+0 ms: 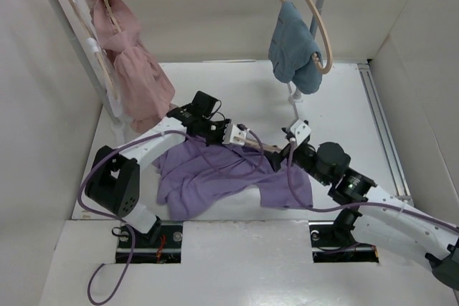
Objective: Place the t-shirt on the hanger
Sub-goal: Place tshirt on hanger
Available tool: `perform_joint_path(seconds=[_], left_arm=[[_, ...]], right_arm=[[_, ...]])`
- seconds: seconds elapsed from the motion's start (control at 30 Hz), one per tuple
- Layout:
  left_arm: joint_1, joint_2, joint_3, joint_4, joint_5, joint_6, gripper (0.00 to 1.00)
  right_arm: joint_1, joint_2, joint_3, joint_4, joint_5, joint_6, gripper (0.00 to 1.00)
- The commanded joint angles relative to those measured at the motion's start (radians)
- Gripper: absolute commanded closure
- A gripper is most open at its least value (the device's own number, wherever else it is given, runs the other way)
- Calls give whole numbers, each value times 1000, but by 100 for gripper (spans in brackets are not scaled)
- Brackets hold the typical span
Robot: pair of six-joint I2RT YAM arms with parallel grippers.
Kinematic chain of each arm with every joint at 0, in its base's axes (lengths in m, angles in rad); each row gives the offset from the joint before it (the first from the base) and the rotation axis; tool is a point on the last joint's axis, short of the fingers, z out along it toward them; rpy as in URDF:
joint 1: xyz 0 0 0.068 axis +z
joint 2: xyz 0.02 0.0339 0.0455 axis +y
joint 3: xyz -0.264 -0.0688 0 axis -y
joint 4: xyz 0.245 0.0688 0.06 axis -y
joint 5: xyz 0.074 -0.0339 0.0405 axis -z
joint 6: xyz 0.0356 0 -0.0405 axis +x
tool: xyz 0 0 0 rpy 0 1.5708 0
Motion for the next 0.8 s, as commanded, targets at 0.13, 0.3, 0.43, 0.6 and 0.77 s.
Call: perform_joint_path(seconds=[0.13, 0.3, 0.43, 0.6, 0.77], left_arm=[[2, -74, -85, 0, -71, 210, 100], [-27, -151, -174, 0, -103, 307, 100], [-36, -172, -197, 0, -103, 307, 100], [-46, -208, -234, 21, -113, 307, 100], [-46, -208, -234, 30, -113, 287, 100]], right_arm=[[-57, 39, 323, -174, -5, 139, 0], [-206, 387, 486, -438, -193, 297, 25], [-215, 507, 485, -469, -200, 369, 31], [-215, 593, 494, -535, -143, 382, 25], [-215, 670, 465, -560, -132, 372, 25]])
